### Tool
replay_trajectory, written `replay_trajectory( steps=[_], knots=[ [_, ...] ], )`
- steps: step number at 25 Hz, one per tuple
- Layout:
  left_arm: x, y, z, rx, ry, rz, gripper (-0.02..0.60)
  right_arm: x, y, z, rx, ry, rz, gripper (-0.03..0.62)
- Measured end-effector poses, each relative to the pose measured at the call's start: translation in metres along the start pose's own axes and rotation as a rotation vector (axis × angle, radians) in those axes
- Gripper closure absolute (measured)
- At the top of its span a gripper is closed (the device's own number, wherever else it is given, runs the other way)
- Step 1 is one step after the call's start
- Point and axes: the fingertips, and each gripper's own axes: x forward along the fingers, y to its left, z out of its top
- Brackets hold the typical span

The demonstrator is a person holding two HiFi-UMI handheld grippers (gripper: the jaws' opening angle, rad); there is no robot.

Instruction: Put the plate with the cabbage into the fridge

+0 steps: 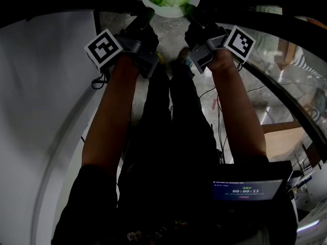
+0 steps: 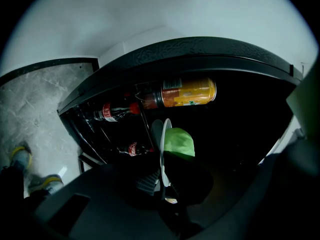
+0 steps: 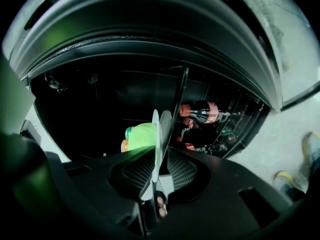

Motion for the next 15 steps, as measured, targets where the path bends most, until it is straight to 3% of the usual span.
replay_trajectory(
  steps=[10, 15],
  knots=[
    [-0.008, -0.005, 0.005, 0.002, -0.011, -0.011, 0.571, -0.011, 0.005, 0.001, -0.016, -0.019, 0.029, 0.539],
    [-0.017, 0.003, 0.010, 0.112, 0.000, 0.051, 0.572, -0.018, 0.003, 0.003, -0.037, -0.026, 0.015, 0.539]
  ],
)
